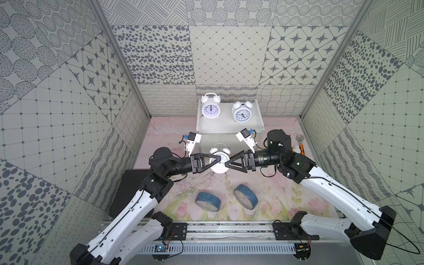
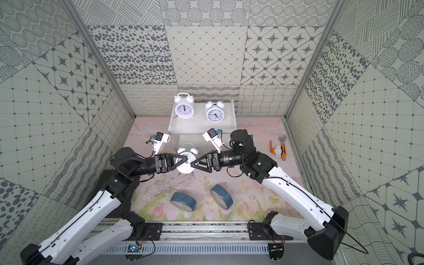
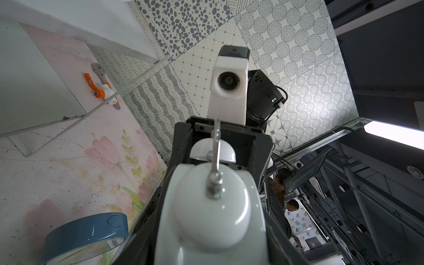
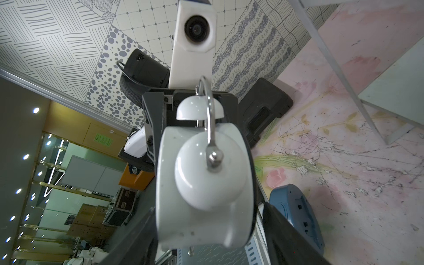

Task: Place the alarm clocks on the shelf by style
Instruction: Place the alarm on the shelf.

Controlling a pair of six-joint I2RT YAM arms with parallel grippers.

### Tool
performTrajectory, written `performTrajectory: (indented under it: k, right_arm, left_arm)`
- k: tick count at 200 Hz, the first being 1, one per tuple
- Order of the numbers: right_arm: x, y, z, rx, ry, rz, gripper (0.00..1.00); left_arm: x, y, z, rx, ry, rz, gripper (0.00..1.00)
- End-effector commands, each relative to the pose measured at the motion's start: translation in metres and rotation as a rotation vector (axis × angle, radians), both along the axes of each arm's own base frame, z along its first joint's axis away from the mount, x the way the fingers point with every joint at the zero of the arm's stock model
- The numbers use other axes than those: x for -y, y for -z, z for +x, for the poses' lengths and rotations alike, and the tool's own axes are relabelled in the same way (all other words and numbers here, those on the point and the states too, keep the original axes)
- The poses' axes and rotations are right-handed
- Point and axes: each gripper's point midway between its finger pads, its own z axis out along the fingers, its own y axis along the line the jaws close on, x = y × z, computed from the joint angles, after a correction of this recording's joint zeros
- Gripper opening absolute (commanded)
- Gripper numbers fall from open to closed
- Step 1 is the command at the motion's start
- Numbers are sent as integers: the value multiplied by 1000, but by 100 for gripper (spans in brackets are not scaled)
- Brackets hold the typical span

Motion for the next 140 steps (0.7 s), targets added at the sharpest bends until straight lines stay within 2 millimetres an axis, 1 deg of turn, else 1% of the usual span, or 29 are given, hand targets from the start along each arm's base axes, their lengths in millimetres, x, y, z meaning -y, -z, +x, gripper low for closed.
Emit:
performTrajectory:
  k: [1,12,26,54,84,92,96,109,112,118,132,140]
  right_arm:
    - [0,-21,5,69,19,54,68]
    - [1,-20,4,67,19,55,64]
    - [2,-21,3,68,21,58,62]
    - [3,-25,3,78,23,71,51]
    - [4,-27,3,93,32,72,47]
    - [4,-27,4,97,35,66,47]
    - [5,-28,3,103,37,65,46]
    - [7,-27,4,123,47,50,45]
    - [8,-27,4,131,53,45,44]
    - [9,-27,4,145,61,35,43]
    - [14,-30,5,186,86,23,42]
    - [17,-32,6,213,101,18,42]
  left_arm:
    - [-3,-25,-11,131,28,-60,25]
    - [-3,-24,-10,132,27,-59,25]
    - [-2,-24,-10,131,26,-58,25]
    - [-2,-23,-10,128,27,-57,25]
    - [-3,-20,-7,129,4,-45,38]
    - [-4,-18,-4,125,-13,-33,44]
    - [-4,-17,-3,123,-22,-26,49]
    - [-6,-15,0,125,-56,-5,72]
    - [-7,-15,1,129,-65,-1,75]
    - [-9,-16,3,131,-87,7,80]
    - [-15,-19,8,149,-153,26,86]
    - [-20,-19,13,150,-206,45,92]
